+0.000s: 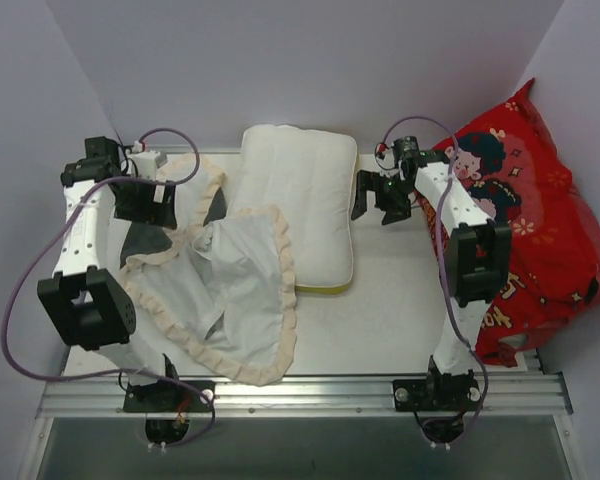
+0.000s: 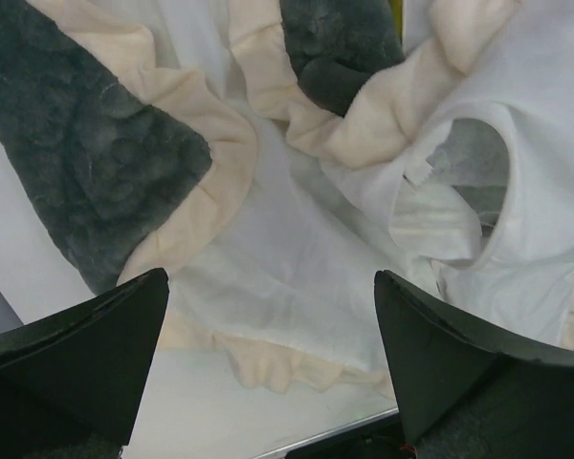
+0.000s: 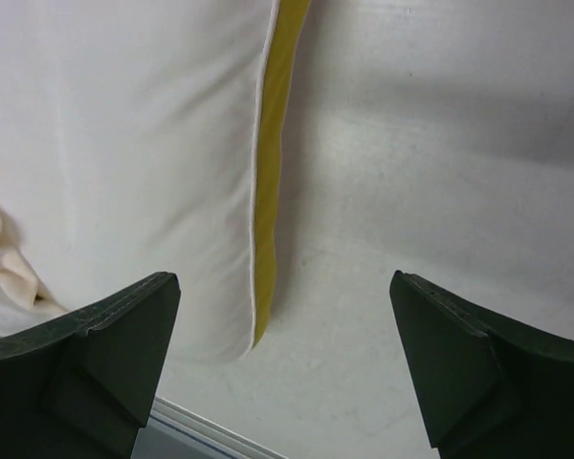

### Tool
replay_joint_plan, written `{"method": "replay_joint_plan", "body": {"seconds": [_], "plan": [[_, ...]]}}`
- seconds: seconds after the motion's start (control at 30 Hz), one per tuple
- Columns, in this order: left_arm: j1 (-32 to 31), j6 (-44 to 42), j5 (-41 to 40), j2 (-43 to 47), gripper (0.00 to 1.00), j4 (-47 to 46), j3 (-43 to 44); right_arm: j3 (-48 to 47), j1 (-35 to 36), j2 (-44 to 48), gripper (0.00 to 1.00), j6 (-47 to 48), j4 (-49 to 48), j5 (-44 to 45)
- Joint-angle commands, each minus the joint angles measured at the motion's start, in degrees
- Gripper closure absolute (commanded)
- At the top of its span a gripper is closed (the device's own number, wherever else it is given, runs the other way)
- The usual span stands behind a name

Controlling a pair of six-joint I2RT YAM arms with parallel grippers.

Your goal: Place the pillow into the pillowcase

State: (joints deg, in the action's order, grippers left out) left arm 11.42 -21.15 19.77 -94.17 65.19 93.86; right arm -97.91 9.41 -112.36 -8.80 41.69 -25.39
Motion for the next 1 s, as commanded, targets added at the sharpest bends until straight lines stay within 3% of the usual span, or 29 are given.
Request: {"method": "replay_joint_plan", "body": {"seconds": [0.0,0.3,0.37,0.4,0.47,0.5,0.57,0.6,0.63,0.73,0.83,0.97], "plan": [[-2.2,1.2,-3.2,-3.4,0.03,-8.7,-0.2,-7.2,1.3,-6.8,0.00,-3.4,0.6,1.4],[-7.7,5.2,-8.6,-20.2,0.03,-14.2,5.6,-15.5,4.6,-19.2,0.00,-4.9,-0.3,-0.8],[-8.1,5.9,-9.7,-23.4,0.03,-14.5,7.5,-15.7,5.6,-20.7,0.07,-4.7,-0.6,-1.5],[-8.3,6.3,-10.6,-24.5,0.03,-14.4,8.1,-16.3,5.9,-22.1,0.21,-4.7,-0.5,-1.9],[-8.5,6.9,-12.1,-26.6,0.03,-14.6,9.0,-16.7,5.7,-23.2,0.39,-4.4,-0.6,-1.9],[-8.4,7.3,-12.6,-27.1,0.03,-14.5,9.1,-16.5,5.4,-23.1,0.61,-4.3,-0.6,-1.9],[-8.3,7.5,-12.9,-28.8,0.03,-14.6,9.2,-15.4,4.0,-21.3,0.80,-4.2,-0.5,-3.1],[-8.4,7.7,-13.9,-29.4,0.03,-14.7,9.3,-14.6,3.3,-20.4,0.96,-4.0,-0.5,-3.3],[-8.3,7.7,-14.4,-30.9,0.10,-14.6,9.4,-13.1,2.6,-19.1,1.00,-4.1,-0.5,-3.3],[-7.3,8.6,-16.2,-32.9,0.29,-14.6,10.0,-10.7,-1.4,-13.9,1.00,-2.9,-0.4,-2.0],[-5.8,9.9,-15.9,-34.2,0.39,-14.6,10.5,-9.1,-5.7,-9.8,1.00,-0.4,1.0,1.0],[-4.4,10.8,-16.4,-34.7,0.44,-14.6,10.9,-9.2,-9.2,-7.6,1.00,3.8,3.9,5.0]]}}
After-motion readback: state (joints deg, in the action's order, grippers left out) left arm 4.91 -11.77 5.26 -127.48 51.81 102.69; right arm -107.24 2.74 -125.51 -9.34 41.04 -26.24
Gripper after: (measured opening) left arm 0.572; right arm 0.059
